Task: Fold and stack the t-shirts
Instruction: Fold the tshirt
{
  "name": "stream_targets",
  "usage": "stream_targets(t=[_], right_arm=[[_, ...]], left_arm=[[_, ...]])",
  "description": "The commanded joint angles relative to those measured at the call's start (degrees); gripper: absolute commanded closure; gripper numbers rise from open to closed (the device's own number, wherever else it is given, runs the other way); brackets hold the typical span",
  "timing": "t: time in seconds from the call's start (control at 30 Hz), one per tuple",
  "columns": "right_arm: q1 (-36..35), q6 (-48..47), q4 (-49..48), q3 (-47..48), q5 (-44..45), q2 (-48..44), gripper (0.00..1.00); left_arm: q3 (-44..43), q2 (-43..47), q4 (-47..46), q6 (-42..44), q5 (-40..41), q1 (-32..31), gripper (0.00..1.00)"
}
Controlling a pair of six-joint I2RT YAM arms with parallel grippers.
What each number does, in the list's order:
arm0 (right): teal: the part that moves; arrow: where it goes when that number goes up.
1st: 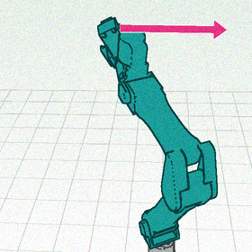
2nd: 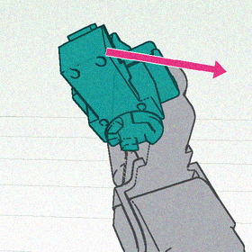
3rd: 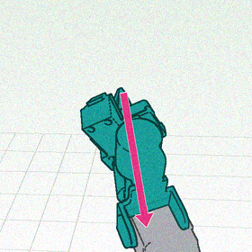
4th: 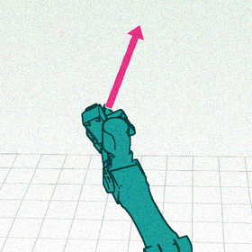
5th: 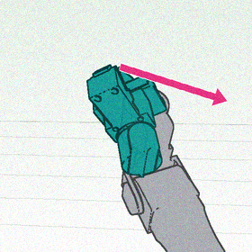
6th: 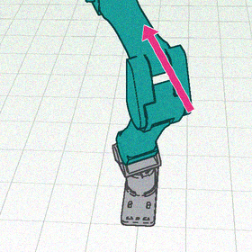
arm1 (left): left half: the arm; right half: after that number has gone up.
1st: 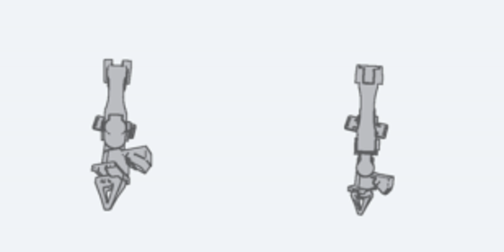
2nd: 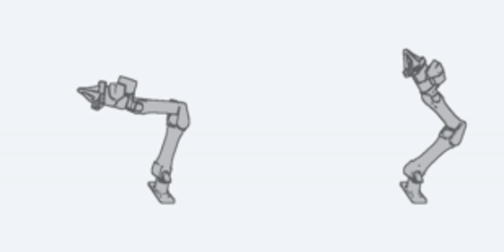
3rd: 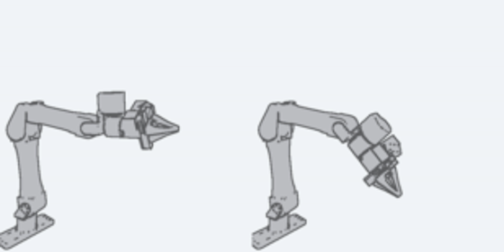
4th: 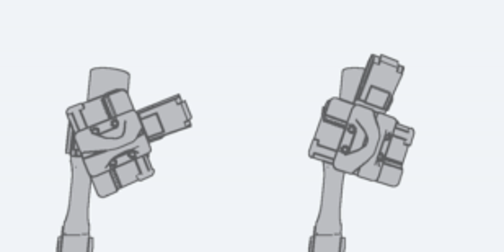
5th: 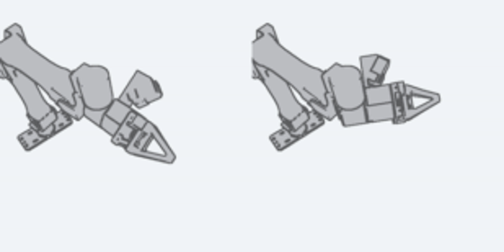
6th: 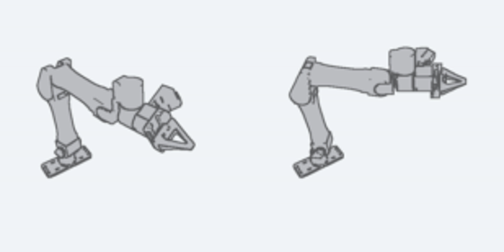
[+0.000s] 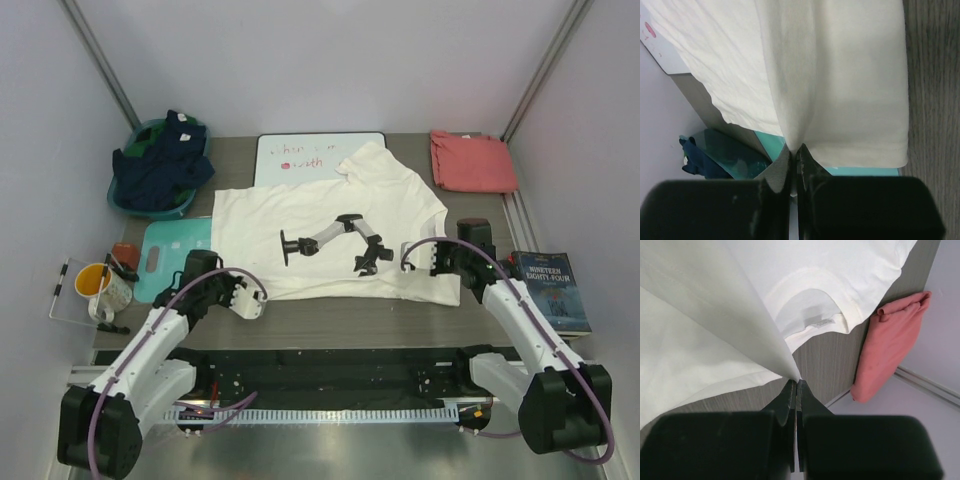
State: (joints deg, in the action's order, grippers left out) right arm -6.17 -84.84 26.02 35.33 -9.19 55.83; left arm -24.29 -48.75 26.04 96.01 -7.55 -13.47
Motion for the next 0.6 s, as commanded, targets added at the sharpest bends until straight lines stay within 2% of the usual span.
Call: stream_targets(t=[0.0,0.27,0.57], right_arm=[[-0.15,1.08,-8.87,3.25,1.63,2.52,0.99],[-0.15,2.31,-15.21,3.78,1.46,6.74,0.99],[-0.15,3.01,-21.62,4.66,1.46,11.49,0.99]], left_arm=[[-2.42,-1.96,-5.73,-1.26,1.57,0.73,1.00],[-2.95,-10.48,-16.89,-2.31,5.79,2.14,1.00],[-6.47,-18.04,-19.98,-2.05,6.59,3.89,1.00]])
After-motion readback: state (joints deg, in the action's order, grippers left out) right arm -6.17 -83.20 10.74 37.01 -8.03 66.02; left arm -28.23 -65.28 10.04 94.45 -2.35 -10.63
